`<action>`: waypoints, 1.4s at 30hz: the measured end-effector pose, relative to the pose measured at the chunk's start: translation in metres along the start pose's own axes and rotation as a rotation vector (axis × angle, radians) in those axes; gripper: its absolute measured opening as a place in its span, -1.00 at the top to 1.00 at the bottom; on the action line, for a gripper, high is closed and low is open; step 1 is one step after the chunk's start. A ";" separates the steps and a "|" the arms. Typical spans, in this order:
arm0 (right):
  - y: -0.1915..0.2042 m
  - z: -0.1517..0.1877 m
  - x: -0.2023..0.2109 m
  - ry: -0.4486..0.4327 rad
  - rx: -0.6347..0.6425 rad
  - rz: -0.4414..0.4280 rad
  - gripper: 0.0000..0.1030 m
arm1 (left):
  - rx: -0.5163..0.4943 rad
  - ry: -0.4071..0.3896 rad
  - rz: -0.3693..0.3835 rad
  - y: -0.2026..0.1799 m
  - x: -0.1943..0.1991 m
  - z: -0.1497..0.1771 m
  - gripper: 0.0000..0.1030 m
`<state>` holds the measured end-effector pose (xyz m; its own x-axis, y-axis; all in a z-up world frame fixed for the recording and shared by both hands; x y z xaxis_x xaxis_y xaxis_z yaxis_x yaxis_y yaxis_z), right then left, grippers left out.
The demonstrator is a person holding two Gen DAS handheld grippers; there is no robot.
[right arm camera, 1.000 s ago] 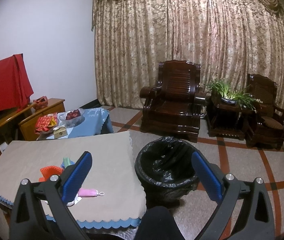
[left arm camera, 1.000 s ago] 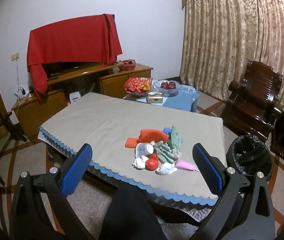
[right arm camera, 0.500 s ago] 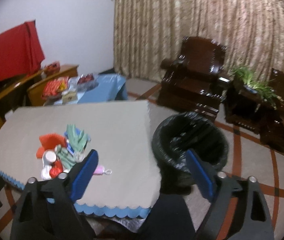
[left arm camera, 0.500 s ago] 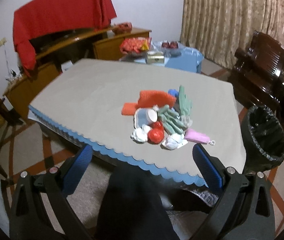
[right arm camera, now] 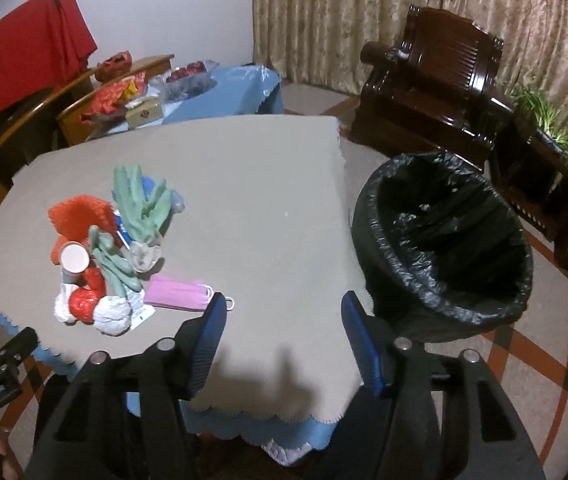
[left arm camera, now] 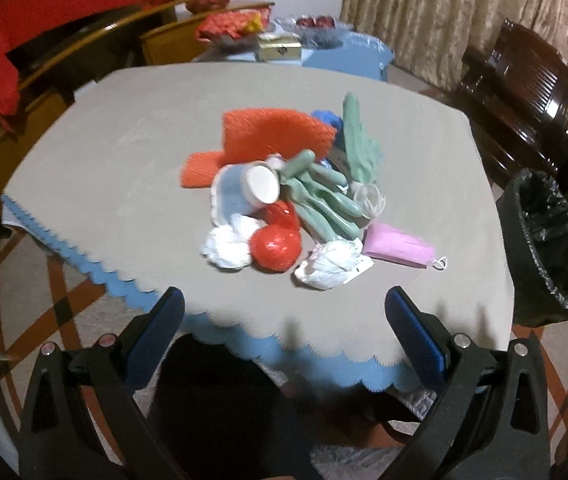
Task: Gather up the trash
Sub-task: 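Move the right gripper to the pink face mask and grasp it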
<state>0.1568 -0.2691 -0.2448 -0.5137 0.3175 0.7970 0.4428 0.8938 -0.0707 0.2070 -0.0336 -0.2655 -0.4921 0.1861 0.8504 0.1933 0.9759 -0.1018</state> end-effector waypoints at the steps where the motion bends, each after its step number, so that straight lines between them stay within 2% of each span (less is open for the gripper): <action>1: 0.000 0.000 -0.005 0.001 0.003 -0.002 -0.14 | -0.005 0.010 -0.001 -0.002 -0.011 -0.002 -0.89; 13: 0.023 0.003 -0.064 0.040 0.041 -0.028 -0.14 | -0.050 0.096 0.020 -0.011 -0.088 -0.004 -0.83; 14: 0.025 0.004 -0.067 0.045 0.043 -0.026 -0.14 | -0.052 0.109 0.019 -0.011 -0.094 -0.004 -0.79; 16: 0.027 0.004 -0.073 0.052 0.045 -0.025 -0.14 | -0.047 0.135 0.028 -0.011 -0.105 -0.004 -0.38; 18: 0.029 0.005 -0.078 0.058 0.049 -0.026 -0.14 | -0.039 0.168 0.043 -0.011 -0.116 -0.003 -0.27; 20: 0.032 0.006 -0.081 0.061 0.052 -0.031 -0.14 | -0.042 0.174 0.043 -0.012 -0.121 -0.005 -0.28; 22: 0.036 0.006 -0.084 0.063 0.060 -0.036 -0.14 | -0.047 0.181 0.046 -0.013 -0.126 -0.005 -0.42; 26: 0.044 0.007 -0.090 0.066 0.070 -0.044 -0.14 | -0.056 0.193 0.050 -0.014 -0.135 -0.008 -0.42; 27: 0.046 0.006 -0.091 0.065 0.073 -0.045 -0.14 | -0.058 0.193 0.053 -0.015 -0.136 -0.008 -0.35; 29: 0.050 0.006 -0.093 0.063 0.076 -0.049 -0.14 | -0.061 0.192 0.062 -0.016 -0.136 -0.010 -0.13; 31: 0.053 0.005 -0.095 0.062 0.078 -0.051 -0.14 | -0.057 0.189 0.081 -0.016 -0.135 -0.013 0.28; 37: 0.071 0.006 -0.101 0.063 0.101 -0.086 -0.14 | -0.048 0.129 0.116 -0.015 -0.116 -0.024 0.38; 42: 0.090 0.010 -0.106 0.065 0.133 -0.138 -0.14 | -0.044 0.033 0.122 -0.012 -0.083 -0.038 0.39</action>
Point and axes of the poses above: each gripper's, at about its wrist camera, not at the fingertips, and x roughly against the way its jaws point, y to its left, z to its underside, the point moved 2 cm from there along -x, roughly the way its jaws point, and after that the axes turned 7 degrees about z, right-handed, at the moved point
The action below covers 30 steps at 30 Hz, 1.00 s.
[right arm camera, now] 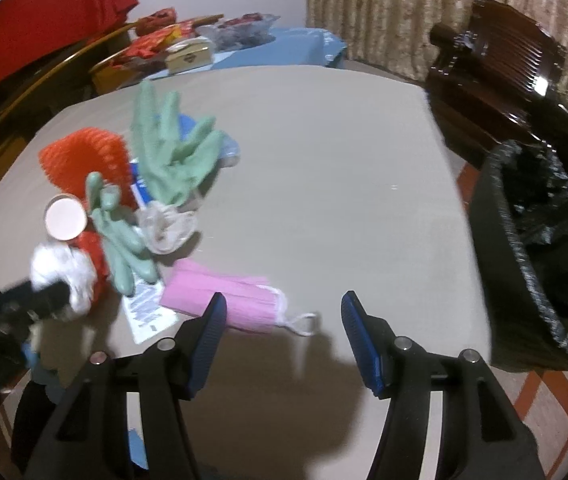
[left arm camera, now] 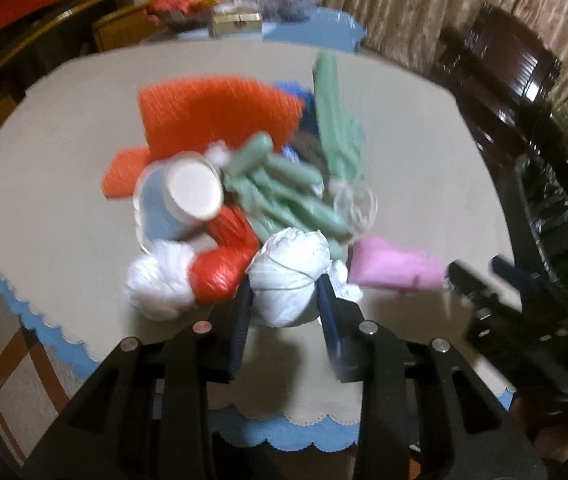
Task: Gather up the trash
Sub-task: 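Move the right gripper to the pink face mask and grasp it, then drop the pink mask into the bin while the left gripper drops a tissue ball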
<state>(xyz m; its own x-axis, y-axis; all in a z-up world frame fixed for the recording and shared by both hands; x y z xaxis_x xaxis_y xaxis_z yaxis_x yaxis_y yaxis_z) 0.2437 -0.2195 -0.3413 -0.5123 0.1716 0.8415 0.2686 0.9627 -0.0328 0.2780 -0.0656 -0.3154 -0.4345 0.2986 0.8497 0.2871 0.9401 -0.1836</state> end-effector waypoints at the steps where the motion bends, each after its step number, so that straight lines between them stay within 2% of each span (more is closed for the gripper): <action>1: 0.006 0.000 -0.003 0.003 0.011 -0.011 -0.14 | 0.004 -0.011 0.000 0.001 0.004 -0.002 0.39; 5: 0.022 0.002 -0.020 0.028 0.052 -0.034 -0.14 | 0.007 -0.016 -0.008 0.000 0.006 -0.004 0.39; 9: 0.030 0.010 -0.047 0.101 0.078 -0.033 -0.10 | 0.020 -0.004 -0.010 0.010 0.010 0.005 0.38; 10: 0.029 0.011 -0.047 0.095 0.080 -0.028 -0.02 | 0.020 -0.004 -0.011 0.014 0.008 0.008 0.38; 11: 0.029 0.010 -0.046 0.088 0.089 -0.022 0.21 | 0.020 -0.004 -0.013 0.015 0.009 0.008 0.38; 12: 0.029 0.009 -0.045 0.091 0.090 -0.035 0.35 | 0.022 -0.004 -0.014 0.015 0.009 0.009 0.38; 13: 0.027 0.008 -0.044 0.096 0.084 -0.050 0.71 | 0.026 -0.001 -0.013 0.015 0.010 0.009 0.38; 14: 0.025 0.007 -0.043 0.106 0.071 -0.064 0.82 | 0.028 -0.001 -0.014 0.016 0.011 0.010 0.38; 20: 0.012 0.003 -0.015 0.075 0.036 -0.093 0.85 | 0.021 -0.025 -0.017 0.009 0.027 0.011 0.38; 30: -0.026 -0.009 0.058 -0.025 -0.023 -0.081 0.85 | -0.017 -0.064 -0.011 -0.022 0.053 0.013 0.38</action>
Point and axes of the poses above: each gripper's, at about its wrist camera, not at the fingertips, and x roughly against the way its jaws point, y to its left, z to its underside, the point moved 2 cm from there along -x, roughly the way its jaws point, and after that the axes turned 7 degrees about z, right-handed, at the moved point
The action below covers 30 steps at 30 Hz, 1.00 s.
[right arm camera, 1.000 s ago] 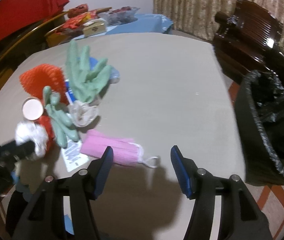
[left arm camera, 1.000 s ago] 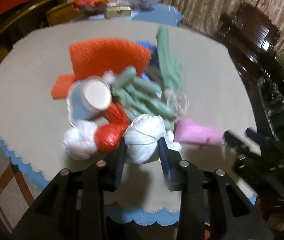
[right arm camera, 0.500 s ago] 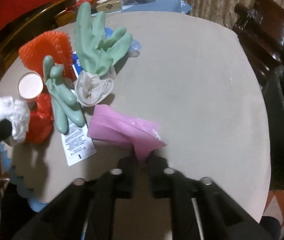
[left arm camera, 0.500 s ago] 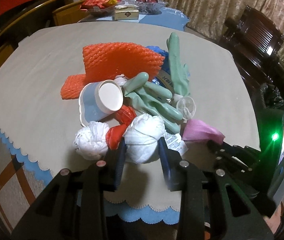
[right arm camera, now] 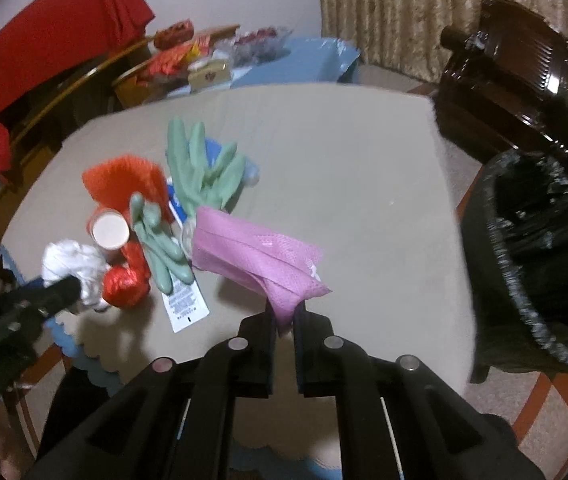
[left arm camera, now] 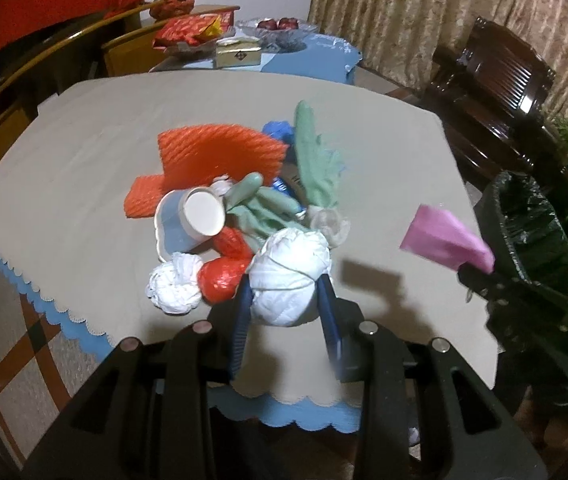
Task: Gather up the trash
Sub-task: 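Drop the pink mask into the bin while the left gripper drops a tissue ball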
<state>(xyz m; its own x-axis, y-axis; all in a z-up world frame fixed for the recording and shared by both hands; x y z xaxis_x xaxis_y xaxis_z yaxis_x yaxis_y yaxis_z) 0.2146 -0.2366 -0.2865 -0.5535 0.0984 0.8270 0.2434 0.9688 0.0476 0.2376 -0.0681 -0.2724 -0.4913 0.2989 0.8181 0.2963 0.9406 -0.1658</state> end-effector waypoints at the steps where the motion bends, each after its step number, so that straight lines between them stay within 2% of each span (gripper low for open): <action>1: -0.004 0.000 0.004 -0.007 -0.005 0.003 0.85 | -0.008 -0.004 0.000 -0.005 0.002 -0.001 0.38; 10: -0.056 -0.009 0.040 -0.072 -0.059 0.059 0.85 | -0.065 -0.028 0.035 -0.057 0.012 -0.010 0.38; 20: -0.149 -0.023 0.065 -0.097 -0.093 0.128 0.85 | -0.105 -0.032 0.082 -0.147 0.002 -0.027 0.38; 25: -0.202 -0.023 0.064 -0.100 -0.097 0.177 0.85 | -0.106 -0.030 0.111 -0.197 -0.015 -0.036 0.38; 30: -0.263 -0.013 0.042 -0.054 -0.117 0.213 0.85 | -0.117 -0.020 0.130 -0.249 -0.040 -0.038 0.37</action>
Point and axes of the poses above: each gripper's, at about its wrist camera, not at the fingertips, and x roughly against the way its jaws point, y to its left, z to its underside, the point moved 2 cm from there along -x, roughly the way its jaws point, and after that the axes turned 7 degrees about z, right-handed, at the moved point
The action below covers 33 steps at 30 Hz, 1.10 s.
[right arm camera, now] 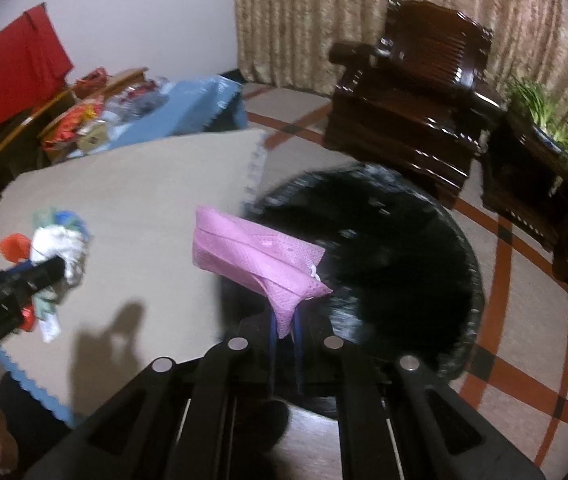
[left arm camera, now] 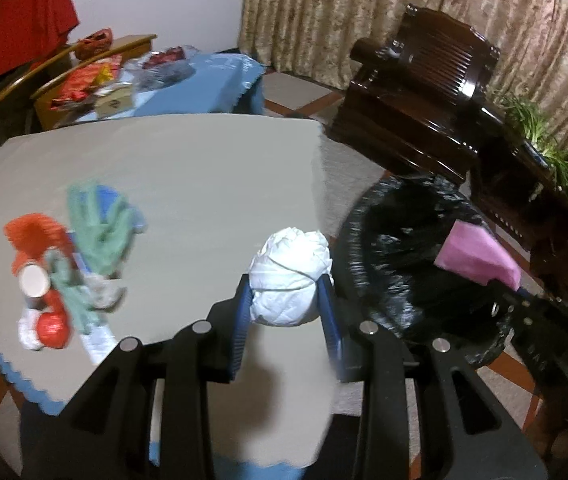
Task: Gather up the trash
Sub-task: 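Drop the pink mask into the bin while the left gripper drops a tissue ball, then grasp the green rubber glove with the right gripper while the left gripper grasps the white paper cup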
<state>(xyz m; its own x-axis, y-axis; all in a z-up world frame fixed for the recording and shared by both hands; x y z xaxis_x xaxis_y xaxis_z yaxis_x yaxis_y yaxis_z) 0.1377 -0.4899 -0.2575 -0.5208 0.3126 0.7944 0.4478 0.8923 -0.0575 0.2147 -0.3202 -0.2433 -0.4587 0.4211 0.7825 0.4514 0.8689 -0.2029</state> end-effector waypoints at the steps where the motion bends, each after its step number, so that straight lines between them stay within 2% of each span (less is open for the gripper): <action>1: -0.014 0.001 -0.011 0.013 -0.002 0.014 0.85 | -0.006 0.010 0.004 -0.013 -0.012 -0.001 0.37; 7: -0.068 0.001 -0.065 0.090 -0.028 0.028 0.85 | -0.047 0.045 0.032 -0.063 -0.061 -0.007 0.37; 12: -0.092 -0.007 -0.100 0.120 -0.043 0.000 0.84 | -0.095 0.068 0.070 -0.100 -0.097 -0.012 0.36; 14: -0.099 -0.005 -0.112 0.138 -0.050 0.001 0.65 | -0.113 0.083 0.082 -0.109 -0.112 -0.011 0.27; 15: -0.101 -0.003 -0.116 0.146 -0.056 0.009 0.55 | -0.122 0.096 0.085 -0.114 -0.120 -0.009 0.12; 16: -0.105 -0.002 -0.121 0.154 -0.061 0.012 0.37 | -0.129 0.108 0.091 -0.117 -0.126 -0.007 -0.05; 18: -0.109 0.003 -0.125 0.172 -0.075 0.019 0.30 | -0.151 0.120 0.097 -0.121 -0.133 -0.004 -0.08; 21: -0.113 0.010 -0.121 0.178 -0.092 0.021 0.30 | -0.167 0.128 0.099 -0.117 -0.131 0.000 -0.11; 26: -0.112 0.015 -0.103 0.166 -0.109 0.026 0.29 | -0.143 0.106 0.067 -0.088 -0.113 -0.001 -0.21; 30: -0.097 0.011 -0.078 0.142 -0.116 0.026 0.29 | -0.117 0.086 0.040 -0.059 -0.090 -0.006 -0.24; 33: -0.074 0.010 -0.054 0.114 -0.107 0.012 0.21 | -0.109 0.062 0.015 -0.037 -0.068 -0.005 -0.28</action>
<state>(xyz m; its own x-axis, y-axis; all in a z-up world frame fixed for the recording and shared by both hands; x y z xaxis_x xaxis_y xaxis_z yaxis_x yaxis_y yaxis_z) 0.1255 -0.5701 -0.3017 -0.4317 0.2789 0.8578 0.5318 0.8468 -0.0077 0.2334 -0.3819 -0.2856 -0.4048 0.4139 0.8154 0.5398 0.8279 -0.1523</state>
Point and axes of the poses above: each gripper's, at about its wrist camera, not at the fingertips, and x roughly against the way its jaws point, y to its left, z to its underside, the point moved 2 cm from there along -x, roughly the way its jaws point, and after that the axes turned 7 degrees about z, right-handed, at the moved point
